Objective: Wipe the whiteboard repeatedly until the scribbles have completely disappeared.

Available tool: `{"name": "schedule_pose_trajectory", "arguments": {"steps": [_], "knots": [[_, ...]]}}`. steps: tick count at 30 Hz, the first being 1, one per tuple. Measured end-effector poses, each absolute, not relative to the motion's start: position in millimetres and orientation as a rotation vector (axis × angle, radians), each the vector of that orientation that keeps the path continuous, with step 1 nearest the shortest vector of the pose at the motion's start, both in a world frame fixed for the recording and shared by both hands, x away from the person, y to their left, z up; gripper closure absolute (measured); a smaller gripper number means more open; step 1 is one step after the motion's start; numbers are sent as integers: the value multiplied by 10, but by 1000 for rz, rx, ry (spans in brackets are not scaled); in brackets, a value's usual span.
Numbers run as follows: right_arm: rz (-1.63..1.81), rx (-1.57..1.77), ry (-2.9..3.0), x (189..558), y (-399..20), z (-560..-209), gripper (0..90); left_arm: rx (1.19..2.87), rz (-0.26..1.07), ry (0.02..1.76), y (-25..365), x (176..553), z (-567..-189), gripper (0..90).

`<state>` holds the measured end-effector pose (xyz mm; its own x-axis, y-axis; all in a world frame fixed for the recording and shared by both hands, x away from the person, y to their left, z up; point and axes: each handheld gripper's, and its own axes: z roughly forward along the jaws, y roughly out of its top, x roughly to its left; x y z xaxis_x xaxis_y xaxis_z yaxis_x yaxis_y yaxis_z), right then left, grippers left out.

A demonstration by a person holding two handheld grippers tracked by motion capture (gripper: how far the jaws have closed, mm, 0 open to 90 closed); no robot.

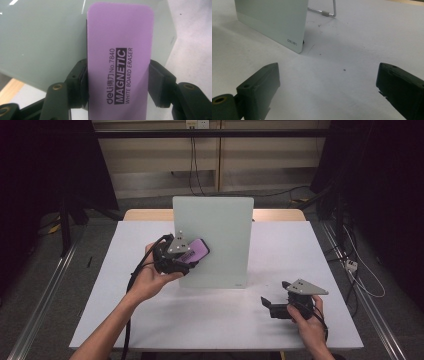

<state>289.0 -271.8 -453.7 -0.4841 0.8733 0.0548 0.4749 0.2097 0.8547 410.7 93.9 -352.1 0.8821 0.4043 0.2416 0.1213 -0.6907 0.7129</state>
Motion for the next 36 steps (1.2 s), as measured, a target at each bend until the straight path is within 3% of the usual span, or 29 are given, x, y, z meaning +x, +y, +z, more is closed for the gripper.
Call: {"name": "schedule_pose_trajectory", "arguments": {"steps": [19, 36], "knots": [[1205, 1263, 2034, 2887, -2718, -4527, 56, 2380, 366, 327, 840, 4028, -3770, 407], [1210, 1246, 2047, 2869, -2717, -4524, 56, 2320, 264, 337, 918, 3963, -3640, 408]]}}
